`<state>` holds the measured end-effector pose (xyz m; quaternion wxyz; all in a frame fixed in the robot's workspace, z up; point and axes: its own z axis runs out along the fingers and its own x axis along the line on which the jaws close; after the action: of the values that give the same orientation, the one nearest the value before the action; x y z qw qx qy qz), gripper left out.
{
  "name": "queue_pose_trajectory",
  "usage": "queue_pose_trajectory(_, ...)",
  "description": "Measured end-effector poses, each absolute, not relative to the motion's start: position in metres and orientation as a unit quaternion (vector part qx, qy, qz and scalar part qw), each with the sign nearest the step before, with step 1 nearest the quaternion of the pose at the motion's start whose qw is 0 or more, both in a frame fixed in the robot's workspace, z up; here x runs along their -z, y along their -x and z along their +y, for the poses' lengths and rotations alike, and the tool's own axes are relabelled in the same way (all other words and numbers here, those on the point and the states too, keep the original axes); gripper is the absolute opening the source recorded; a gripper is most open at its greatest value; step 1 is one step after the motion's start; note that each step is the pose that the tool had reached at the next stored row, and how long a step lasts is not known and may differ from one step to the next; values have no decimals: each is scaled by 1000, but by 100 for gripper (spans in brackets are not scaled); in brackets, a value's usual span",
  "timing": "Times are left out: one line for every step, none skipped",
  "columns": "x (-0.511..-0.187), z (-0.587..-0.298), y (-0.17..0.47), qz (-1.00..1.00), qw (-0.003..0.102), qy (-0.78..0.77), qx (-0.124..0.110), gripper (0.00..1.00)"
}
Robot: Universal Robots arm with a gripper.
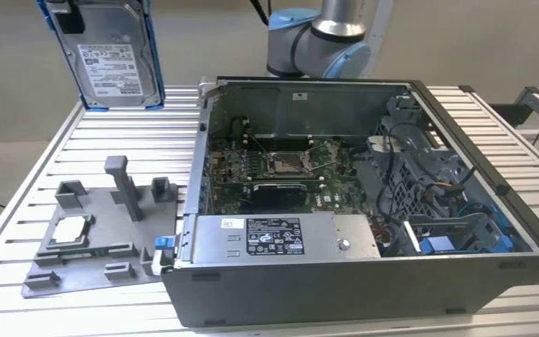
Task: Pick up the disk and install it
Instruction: 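Pick up the disk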
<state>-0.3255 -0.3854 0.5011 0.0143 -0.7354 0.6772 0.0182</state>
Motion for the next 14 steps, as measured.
queue_pose_trajectory(-501, -385, 321, 677, 14, 735, -18, 0)
queue_pose_trajectory(-501, -385, 316, 677, 14, 735, -18, 0)
queue_pose_trajectory(-501, -385, 312, 677, 14, 735, -18, 0)
queue_pose_trajectory(-501, -385, 303, 677, 14, 735, -19, 0)
queue_pose_trajectory(-501, -385, 298, 677, 14, 735, -19, 0)
queue_pose_trajectory(-501, -385, 294, 677, 14, 735, -19, 0)
queue_pose_trajectory(-501, -385, 289, 677, 14, 735, -19, 0)
queue_pose_trajectory(-501, -385, 284, 677, 14, 735, -19, 0)
queue_pose_trajectory(-501, -385, 280, 677, 14, 735, -19, 0)
queue_pose_trajectory(-501, -385, 275, 677, 13, 735, -19, 0)
queue_pose_trajectory(-501, -385, 271, 677, 13, 735, -19, 0)
queue_pose_trajectory(-501, -385, 266, 677, 13, 735, -19, 0)
queue_pose_trajectory(-501, -385, 262, 677, 13, 735, -19, 0)
queue_pose_trajectory(-501, -385, 257, 677, 13, 735, -19, 0)
